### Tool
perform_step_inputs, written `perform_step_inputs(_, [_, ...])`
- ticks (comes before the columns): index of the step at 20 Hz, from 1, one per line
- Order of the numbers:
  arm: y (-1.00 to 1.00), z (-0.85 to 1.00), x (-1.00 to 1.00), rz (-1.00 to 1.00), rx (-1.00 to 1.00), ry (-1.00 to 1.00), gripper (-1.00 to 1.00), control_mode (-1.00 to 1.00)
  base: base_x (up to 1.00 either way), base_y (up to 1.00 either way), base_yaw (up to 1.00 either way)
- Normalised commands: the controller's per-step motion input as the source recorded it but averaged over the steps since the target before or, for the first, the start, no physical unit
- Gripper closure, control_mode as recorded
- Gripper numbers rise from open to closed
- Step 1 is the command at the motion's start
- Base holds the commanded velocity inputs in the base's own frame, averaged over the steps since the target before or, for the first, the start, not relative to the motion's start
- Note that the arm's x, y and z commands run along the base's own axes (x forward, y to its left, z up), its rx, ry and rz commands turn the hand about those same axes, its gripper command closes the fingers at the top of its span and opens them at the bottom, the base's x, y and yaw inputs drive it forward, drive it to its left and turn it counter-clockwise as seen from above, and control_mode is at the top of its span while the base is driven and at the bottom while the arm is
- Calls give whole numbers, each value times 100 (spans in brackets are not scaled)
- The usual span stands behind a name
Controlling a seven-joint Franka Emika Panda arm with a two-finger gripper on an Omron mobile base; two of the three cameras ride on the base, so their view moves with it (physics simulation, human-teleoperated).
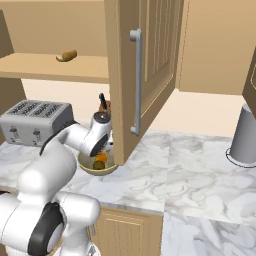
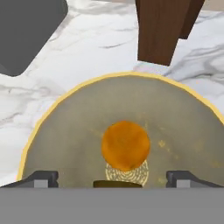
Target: Open the cabinet. Pick the orange and kiwi from the cabinet and place them into the bowl. Then close the cabinet.
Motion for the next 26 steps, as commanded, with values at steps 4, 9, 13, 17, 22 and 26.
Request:
perform_step_inputs(4, [-3,90,-41,0,-1,0,-100,-100,0,0,0])
perform_step_inputs(9, [0,79,-58,0,-3,-3,-100,-100,0,0,0])
perform_step_inputs(13, [0,67,-72,0,-4,-6,-100,-100,0,0,0])
perform_step_inputs(17, [0,66,-69,0,-5,-7,-100,-100,0,0,0])
perform_step_inputs(22, [0,66,-73,0,-5,-10,-100,-100,0,0,0])
perform_step_inputs(26, [0,58,-75,-1,-4,-10,-100,-100,0,0,0])
